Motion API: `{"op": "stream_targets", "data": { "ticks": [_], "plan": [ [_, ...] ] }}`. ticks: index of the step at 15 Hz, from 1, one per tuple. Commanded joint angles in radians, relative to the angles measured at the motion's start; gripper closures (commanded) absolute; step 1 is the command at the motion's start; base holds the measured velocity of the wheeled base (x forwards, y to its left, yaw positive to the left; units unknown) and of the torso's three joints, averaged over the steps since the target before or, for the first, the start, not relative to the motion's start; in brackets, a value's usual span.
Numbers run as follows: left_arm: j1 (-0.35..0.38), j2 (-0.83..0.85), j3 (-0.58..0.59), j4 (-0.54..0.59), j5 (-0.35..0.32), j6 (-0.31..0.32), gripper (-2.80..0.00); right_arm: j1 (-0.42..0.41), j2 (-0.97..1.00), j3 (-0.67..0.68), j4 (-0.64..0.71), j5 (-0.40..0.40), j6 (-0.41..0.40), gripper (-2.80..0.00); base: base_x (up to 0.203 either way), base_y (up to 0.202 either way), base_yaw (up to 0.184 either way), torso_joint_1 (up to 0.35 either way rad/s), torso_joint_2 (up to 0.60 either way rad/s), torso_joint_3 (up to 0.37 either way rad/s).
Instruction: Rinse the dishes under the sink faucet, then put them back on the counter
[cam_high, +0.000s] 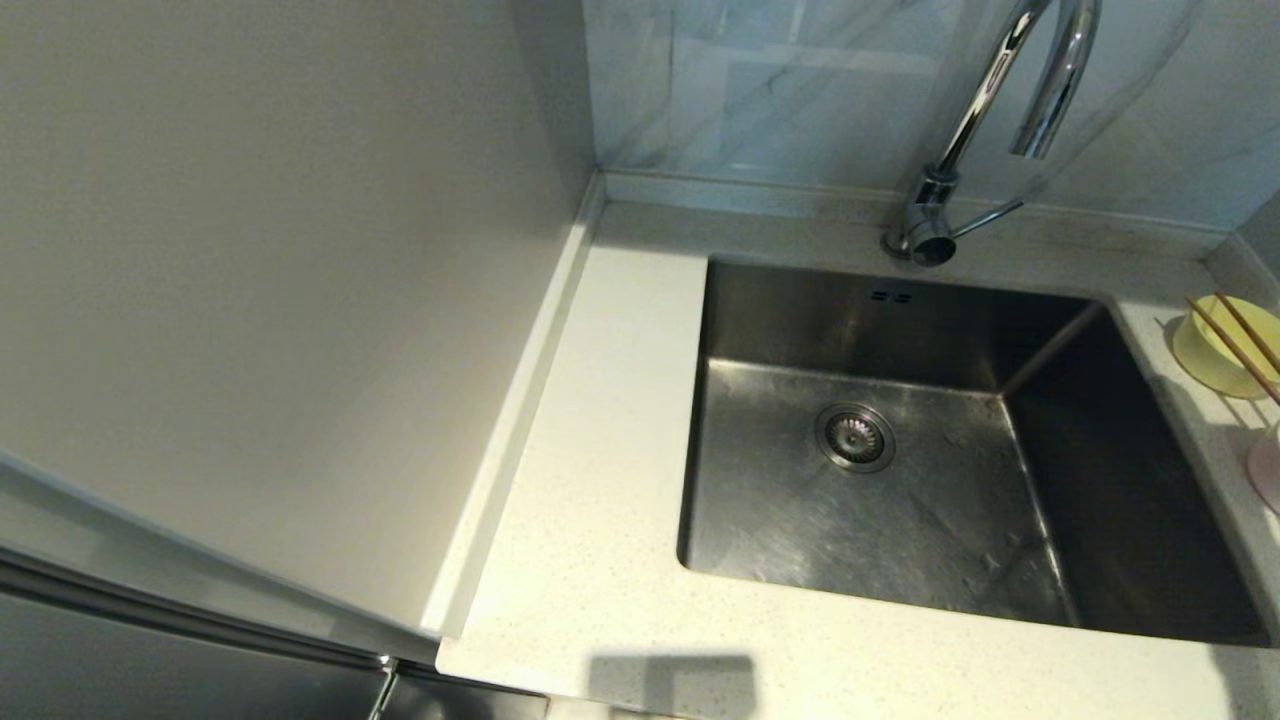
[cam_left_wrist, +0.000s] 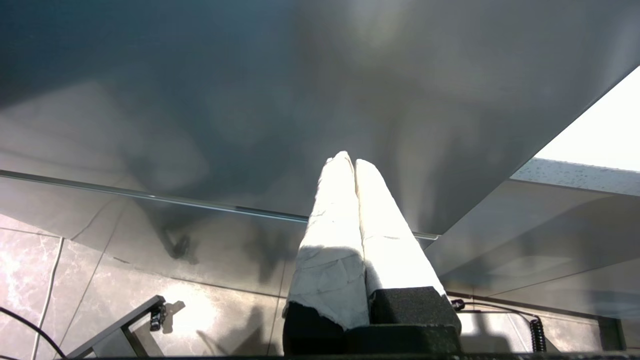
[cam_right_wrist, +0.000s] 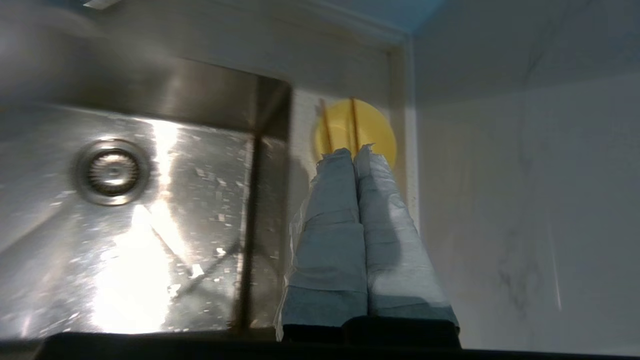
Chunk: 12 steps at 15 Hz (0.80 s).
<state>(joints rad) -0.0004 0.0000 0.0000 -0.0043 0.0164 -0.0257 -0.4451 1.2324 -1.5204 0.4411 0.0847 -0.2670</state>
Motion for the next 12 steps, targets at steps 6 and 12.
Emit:
{"op": "stream_targets", "data": {
  "ticks": [6, 12],
  "plan": [
    [0.0, -0.003, 0.0, 0.0, 0.0, 0.0, 0.0, 0.188, -0.626, 0.402, -0.002, -0.027, 0.023, 0.0, 0.0, 0.0, 0.0, 0.0, 0.0, 0.0],
    [0.0, -0.003, 0.0, 0.0, 0.0, 0.0, 0.0, 0.353, -0.898, 0.732, -0.186, -0.186, 0.045, 0.0, 0.0, 0.0, 0.0, 0.0, 0.0, 0.0]
  ]
}}
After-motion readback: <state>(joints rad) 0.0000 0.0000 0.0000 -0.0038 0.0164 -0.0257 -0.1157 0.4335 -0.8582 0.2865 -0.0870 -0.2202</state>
